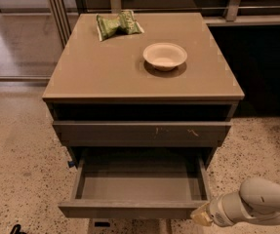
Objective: Close middle drawer
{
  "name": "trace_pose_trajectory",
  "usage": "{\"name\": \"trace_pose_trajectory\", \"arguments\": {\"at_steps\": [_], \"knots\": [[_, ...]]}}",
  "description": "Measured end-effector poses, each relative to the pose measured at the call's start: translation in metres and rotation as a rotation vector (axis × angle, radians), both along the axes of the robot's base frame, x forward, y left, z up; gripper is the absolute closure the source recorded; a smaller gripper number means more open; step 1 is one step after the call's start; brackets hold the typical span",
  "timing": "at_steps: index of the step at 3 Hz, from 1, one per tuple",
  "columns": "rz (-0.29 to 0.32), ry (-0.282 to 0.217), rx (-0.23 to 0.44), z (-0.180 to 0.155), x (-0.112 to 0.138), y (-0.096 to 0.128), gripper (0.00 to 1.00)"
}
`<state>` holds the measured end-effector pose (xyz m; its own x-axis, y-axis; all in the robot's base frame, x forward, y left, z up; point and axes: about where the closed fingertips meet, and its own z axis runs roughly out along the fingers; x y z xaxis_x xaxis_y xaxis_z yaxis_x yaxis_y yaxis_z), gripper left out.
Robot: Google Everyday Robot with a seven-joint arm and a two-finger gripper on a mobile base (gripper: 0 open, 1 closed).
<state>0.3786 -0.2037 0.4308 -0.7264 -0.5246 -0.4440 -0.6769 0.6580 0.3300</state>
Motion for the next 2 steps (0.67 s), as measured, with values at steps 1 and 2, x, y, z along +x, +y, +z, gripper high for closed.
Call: {"name": "trace_pose_trajectory", "arguments": {"at_steps": [1, 2], "knots": [[0.003, 0.012, -0.017, -0.009, 0.008, -0.002, 1.0], [0.006, 0.016, -0.041, -0.02, 0.024, -0.005, 1.0]]}}
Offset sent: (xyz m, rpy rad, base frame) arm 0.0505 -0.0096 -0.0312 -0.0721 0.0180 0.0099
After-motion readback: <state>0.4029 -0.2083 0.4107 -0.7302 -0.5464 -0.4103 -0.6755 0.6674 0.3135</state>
